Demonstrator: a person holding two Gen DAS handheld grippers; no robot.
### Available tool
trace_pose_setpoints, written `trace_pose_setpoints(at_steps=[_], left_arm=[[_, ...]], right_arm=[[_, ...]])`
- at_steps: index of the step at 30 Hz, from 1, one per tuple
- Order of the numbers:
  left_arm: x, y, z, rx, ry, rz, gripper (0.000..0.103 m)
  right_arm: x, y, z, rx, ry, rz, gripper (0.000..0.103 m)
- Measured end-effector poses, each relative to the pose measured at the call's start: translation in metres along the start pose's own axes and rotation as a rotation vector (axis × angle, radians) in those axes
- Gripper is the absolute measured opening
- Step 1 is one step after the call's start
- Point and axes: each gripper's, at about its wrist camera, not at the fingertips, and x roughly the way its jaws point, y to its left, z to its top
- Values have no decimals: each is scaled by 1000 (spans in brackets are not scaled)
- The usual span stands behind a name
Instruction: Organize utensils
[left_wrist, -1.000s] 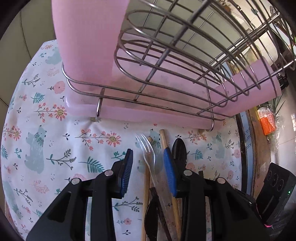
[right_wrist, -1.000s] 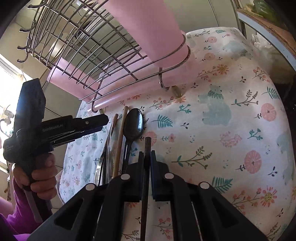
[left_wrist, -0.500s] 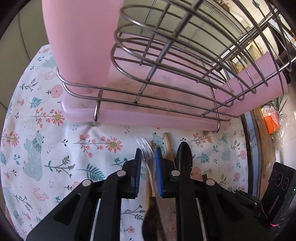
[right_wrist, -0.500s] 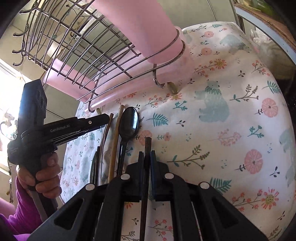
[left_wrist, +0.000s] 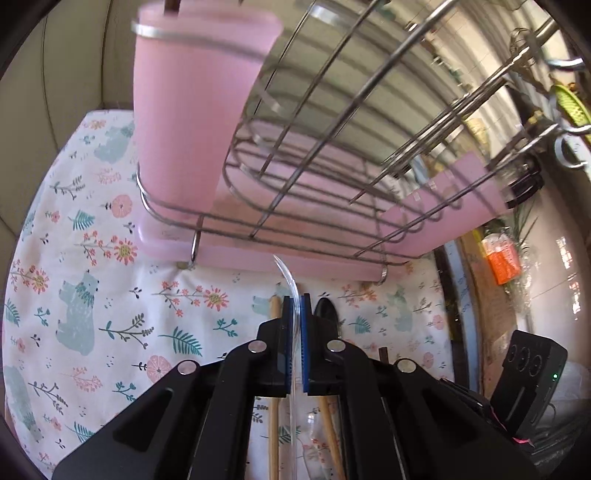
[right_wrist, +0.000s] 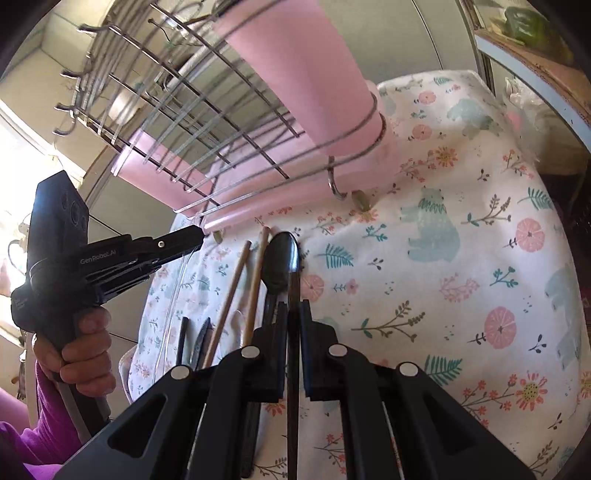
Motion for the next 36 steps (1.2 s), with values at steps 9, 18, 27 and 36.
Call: trace_pose_setpoints(at_steps=[9,18,27,36], left_arm=[[-72,-16,-7,74,-217,-85,3],[-134,-17,-1,115,-439,-107,2],[-137,-10,5,89,-470,-106,2],[-125,-2,4,85,-436,-99,3]], right_arm=[[-40,19,8,-63,-170,27,6],[-91,38,20,-119,-341,50,0],[-63,21,36,-71,-167,-25,4],[2,-43,51,203,72,-120,22]])
